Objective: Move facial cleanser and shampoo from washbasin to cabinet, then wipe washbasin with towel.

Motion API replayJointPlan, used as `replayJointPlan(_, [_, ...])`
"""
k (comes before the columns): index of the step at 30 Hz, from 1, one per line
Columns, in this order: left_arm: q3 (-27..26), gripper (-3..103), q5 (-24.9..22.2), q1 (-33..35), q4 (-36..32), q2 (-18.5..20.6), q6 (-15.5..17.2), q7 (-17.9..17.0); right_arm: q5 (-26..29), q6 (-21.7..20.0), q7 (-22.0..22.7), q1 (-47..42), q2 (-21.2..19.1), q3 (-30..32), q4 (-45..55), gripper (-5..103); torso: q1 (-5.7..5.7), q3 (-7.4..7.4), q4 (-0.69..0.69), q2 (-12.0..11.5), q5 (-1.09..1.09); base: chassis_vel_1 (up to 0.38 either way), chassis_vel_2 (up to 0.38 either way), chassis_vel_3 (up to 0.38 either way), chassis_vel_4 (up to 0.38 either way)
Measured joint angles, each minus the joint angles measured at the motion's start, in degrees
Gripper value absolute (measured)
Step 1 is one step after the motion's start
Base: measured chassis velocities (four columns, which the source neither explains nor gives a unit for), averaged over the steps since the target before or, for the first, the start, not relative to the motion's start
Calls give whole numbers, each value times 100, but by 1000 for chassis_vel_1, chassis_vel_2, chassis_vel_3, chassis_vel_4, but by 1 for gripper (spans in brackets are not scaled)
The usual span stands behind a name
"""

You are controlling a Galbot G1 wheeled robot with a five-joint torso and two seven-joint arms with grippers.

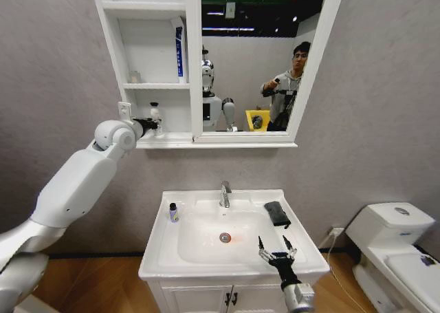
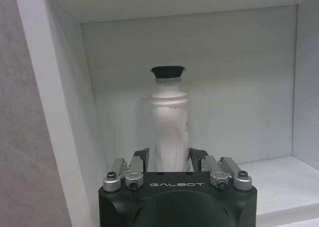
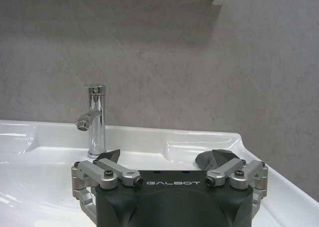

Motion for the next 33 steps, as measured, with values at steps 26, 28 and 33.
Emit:
replayJointPlan(26, [-1483,100,1862,5025,-2513,94,-2603,488,-178,-14,124,-299,157,-24,211,100,-2,0,-1,0,0,0,0,0,0])
replayJointPlan(28, [-1484,99,2072,5255,-2407,-45,-2662,547,-173,-19,157,-328,145,15,294,100,-2,-1,0,0,1,0,0,0,0])
replayJointPlan(33, [-1367,98,2670,5726,-1987,-485,-2692,673,-123,-27,283,-421,110,206,701,100,-2,-1,-2,0,1,0,0,0,0])
